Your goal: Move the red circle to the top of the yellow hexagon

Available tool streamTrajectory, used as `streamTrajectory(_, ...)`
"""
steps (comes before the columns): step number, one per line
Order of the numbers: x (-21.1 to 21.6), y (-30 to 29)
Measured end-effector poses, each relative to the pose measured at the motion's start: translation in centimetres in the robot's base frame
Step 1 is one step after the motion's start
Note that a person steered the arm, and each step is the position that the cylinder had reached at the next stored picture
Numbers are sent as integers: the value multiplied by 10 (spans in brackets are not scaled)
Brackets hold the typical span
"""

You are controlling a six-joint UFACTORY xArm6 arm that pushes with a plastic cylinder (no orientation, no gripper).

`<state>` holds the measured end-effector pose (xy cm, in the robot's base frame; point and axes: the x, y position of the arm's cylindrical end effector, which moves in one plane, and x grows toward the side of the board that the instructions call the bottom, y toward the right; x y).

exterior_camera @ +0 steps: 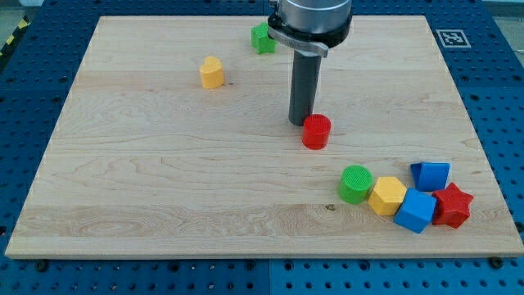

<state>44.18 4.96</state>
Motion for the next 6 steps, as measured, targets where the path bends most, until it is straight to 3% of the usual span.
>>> streamTrajectory(3,66,35)
streamTrajectory(5,69,76)
streamTrajectory(6,51,32)
